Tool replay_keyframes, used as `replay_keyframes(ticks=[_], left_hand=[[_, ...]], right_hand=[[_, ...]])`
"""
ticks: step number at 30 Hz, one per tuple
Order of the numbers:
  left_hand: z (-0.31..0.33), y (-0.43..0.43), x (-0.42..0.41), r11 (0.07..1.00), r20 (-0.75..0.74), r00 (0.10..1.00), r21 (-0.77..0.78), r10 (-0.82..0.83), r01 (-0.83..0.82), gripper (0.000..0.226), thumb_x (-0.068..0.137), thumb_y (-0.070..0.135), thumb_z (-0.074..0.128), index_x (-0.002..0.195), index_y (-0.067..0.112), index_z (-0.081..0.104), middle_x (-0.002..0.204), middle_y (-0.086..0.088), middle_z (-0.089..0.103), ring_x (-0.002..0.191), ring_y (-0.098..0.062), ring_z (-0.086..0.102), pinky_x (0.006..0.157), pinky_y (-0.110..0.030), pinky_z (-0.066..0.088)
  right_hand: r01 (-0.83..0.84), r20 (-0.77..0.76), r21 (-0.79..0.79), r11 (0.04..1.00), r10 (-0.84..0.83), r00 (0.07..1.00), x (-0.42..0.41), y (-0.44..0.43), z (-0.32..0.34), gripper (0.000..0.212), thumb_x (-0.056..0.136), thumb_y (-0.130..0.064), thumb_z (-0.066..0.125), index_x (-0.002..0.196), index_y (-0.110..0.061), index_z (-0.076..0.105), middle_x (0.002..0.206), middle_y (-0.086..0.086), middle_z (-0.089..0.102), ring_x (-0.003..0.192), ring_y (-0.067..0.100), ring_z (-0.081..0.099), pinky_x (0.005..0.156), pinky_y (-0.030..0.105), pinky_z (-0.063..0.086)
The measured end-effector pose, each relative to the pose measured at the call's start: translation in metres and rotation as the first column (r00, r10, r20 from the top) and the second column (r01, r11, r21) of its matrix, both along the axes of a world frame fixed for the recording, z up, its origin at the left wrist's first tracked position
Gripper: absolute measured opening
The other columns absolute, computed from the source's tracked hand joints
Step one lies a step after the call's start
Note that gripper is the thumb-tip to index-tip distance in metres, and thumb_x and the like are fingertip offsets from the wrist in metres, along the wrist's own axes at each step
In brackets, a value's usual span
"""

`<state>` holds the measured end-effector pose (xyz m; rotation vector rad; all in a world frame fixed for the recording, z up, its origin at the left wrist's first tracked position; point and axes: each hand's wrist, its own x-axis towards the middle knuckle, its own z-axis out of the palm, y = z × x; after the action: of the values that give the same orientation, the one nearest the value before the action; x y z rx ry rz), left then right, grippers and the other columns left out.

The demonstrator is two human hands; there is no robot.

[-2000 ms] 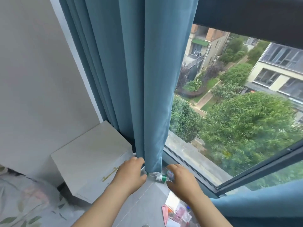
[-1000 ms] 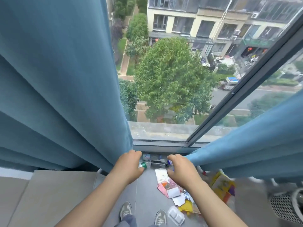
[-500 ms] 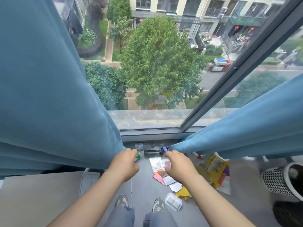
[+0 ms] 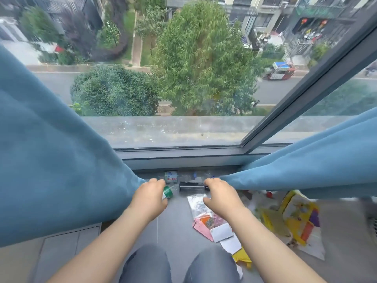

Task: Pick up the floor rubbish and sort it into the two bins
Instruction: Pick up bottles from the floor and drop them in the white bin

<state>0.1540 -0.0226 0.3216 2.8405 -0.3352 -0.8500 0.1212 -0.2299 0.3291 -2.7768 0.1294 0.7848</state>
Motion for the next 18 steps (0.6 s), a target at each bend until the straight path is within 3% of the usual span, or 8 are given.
replay_keyframes(ticks=[6, 11, 18], left_hand=[[-0.133, -0.001, 0.022, 1.0, 0.006, 1.0, 0.026, 0.017, -0.017, 0.034, 0.087, 0.03, 0.053, 0.117, 0.015, 0.05, 0.114, -0.005, 0.053, 0.106, -0.026, 0.055, 0.084, -0.036, 0.049], [-0.227, 0.009, 0.033, 0.999, 0.058, 0.998, 0.029, 0.012, -0.014, 0.035, 0.088, 0.029, 0.052, 0.119, 0.014, 0.049, 0.117, -0.005, 0.053, 0.108, -0.026, 0.055, 0.086, -0.036, 0.048], [-0.307, 0.021, 0.033, 1.0, 0.113, 0.993, -0.003, -0.014, 0.014, 0.034, 0.087, 0.032, 0.053, 0.117, 0.015, 0.05, 0.112, -0.004, 0.053, 0.102, -0.025, 0.056, 0.078, -0.032, 0.047]], right_hand=[[-0.019, 0.037, -0.04, 0.999, 0.021, 0.999, 0.018, -0.009, -0.132, 0.027, 0.085, -0.026, 0.056, 0.109, -0.015, 0.051, 0.11, 0.006, 0.057, 0.107, 0.028, 0.055, 0.084, 0.035, 0.045], [-0.036, 0.05, -0.066, 0.997, 0.04, 0.998, 0.026, -0.011, -0.232, 0.041, 0.089, -0.03, 0.057, 0.126, -0.016, 0.049, 0.122, 0.006, 0.055, 0.115, 0.027, 0.052, 0.094, 0.037, 0.046], [-0.062, 0.08, -0.1, 0.993, 0.07, 0.994, 0.028, -0.016, -0.306, 0.042, 0.089, -0.029, 0.056, 0.128, -0.016, 0.047, 0.123, 0.005, 0.053, 0.117, 0.026, 0.05, 0.09, 0.036, 0.045]])
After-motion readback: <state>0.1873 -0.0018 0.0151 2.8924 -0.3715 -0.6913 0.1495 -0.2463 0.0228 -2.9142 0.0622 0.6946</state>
